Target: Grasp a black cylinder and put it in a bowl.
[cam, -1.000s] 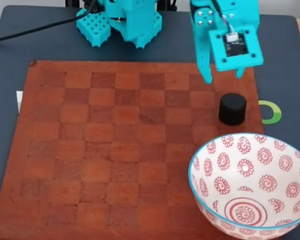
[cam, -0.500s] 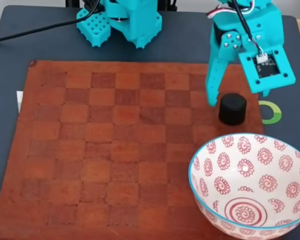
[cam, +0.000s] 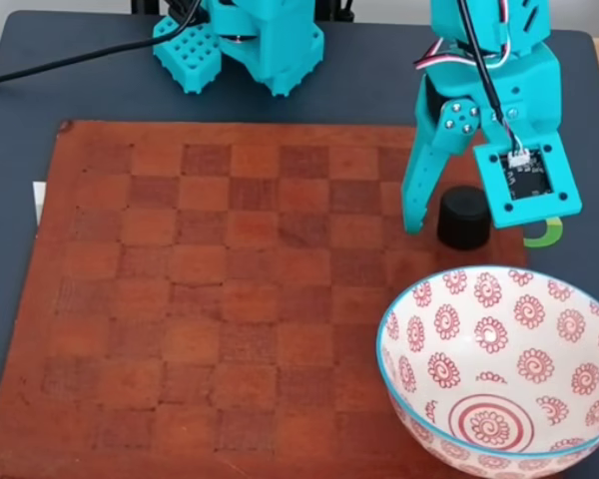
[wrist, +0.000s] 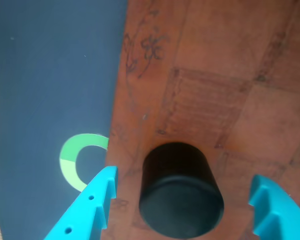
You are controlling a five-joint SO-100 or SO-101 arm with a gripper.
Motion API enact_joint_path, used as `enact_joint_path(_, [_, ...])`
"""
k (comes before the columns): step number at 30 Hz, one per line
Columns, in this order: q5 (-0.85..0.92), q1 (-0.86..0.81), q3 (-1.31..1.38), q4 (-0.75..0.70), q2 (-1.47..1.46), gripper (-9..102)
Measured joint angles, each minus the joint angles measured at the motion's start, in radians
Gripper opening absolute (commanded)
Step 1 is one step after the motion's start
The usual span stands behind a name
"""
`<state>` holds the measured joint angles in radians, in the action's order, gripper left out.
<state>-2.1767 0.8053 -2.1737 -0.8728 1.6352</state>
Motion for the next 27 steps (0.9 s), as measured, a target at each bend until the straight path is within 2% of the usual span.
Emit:
enact_joint_path(4, [0.000, 0.000, 0.000, -0.005, 0.000, 20])
enact_joint_path(15, [0.000, -0.003, -0.008, -0.009, 0.000, 16])
enact_joint_path(27, [-0.003, -0.003, 0.087, -0.209, 0.000, 16])
